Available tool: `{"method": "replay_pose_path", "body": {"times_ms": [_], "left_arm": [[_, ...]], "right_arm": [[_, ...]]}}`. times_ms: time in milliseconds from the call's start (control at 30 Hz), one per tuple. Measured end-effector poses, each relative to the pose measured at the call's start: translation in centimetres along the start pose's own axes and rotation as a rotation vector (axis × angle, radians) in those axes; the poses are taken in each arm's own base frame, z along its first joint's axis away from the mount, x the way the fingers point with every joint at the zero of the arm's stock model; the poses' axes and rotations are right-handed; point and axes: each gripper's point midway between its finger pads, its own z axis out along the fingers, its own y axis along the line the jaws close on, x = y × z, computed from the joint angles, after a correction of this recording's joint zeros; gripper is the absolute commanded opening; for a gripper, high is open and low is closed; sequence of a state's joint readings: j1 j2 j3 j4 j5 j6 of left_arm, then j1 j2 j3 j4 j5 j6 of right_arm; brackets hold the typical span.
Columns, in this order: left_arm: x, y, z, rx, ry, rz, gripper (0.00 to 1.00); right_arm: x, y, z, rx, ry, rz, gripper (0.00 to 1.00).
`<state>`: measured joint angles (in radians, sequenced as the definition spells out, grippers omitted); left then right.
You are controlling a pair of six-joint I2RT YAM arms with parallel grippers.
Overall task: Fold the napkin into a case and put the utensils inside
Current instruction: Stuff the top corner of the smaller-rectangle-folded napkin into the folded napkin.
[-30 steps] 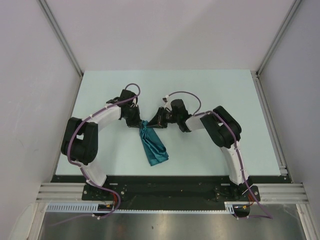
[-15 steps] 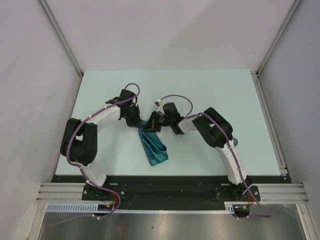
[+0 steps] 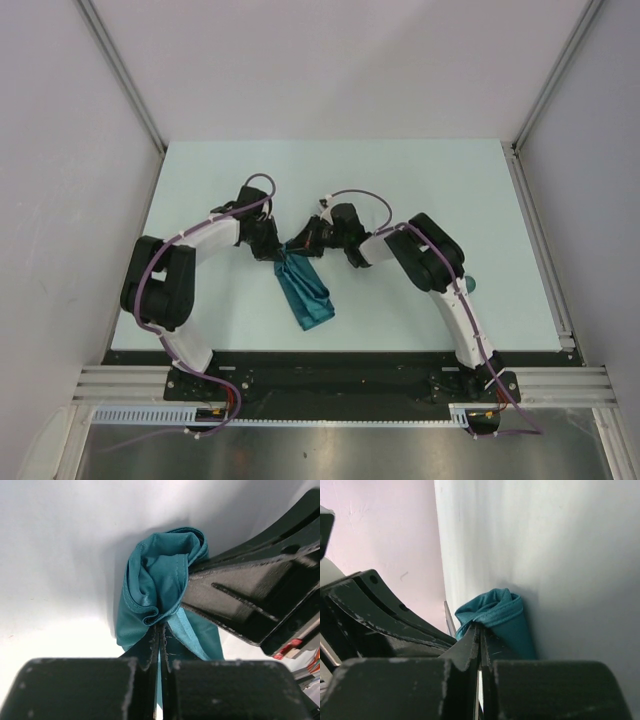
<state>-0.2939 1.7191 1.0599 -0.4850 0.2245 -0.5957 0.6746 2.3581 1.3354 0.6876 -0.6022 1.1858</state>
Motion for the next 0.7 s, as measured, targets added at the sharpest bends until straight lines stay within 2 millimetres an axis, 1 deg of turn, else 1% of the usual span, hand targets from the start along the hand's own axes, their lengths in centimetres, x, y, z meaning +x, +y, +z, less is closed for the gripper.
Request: {"method": "replay_pose_path", "body": {"times_ms": [100, 167, 233, 267, 300, 533, 700], "left_arm": [[-0.2, 0.2, -0.1, -0.001, -0.001, -0.011, 0.0], [-0.3, 0.1, -0.1, 0.004, 0.001, -0.017, 0.0], [-0.3, 0.1, -0.1, 0.008, 0.003, -0.02, 0.0], [-0.3, 0.1, -0.1, 0.009, 0.003, -0.021, 0.0], [-0.3, 0.1, -0.1, 0.009, 0.003, -0.021, 0.0], [-0.4, 0.2, -0.2, 0.009, 0.002, -0.024, 0.0], [-0.4, 0.2, -0.2, 0.016, 0.006, -0.027, 0.0]], "right_arm": [[0.8, -0.7, -0.5, 0.016, 0.012, 0.008, 0.03], [1.5, -1.6, -1.2, 0.044, 0.024, 0.016, 0.07], [1.9, -1.9, -1.8, 0.065, 0.038, 0.01, 0.11], [1.8, -1.8, -2.0, 0.065, 0.041, 0.001, 0.14], [1.7, -1.6, -2.1, 0.06, 0.042, -0.007, 0.15], [1.0, -0.5, -3.2, 0.066, 0.046, -0.068, 0.16], [0.5, -0.7, -3.5, 0.099, 0.053, -0.101, 0.16]]}}
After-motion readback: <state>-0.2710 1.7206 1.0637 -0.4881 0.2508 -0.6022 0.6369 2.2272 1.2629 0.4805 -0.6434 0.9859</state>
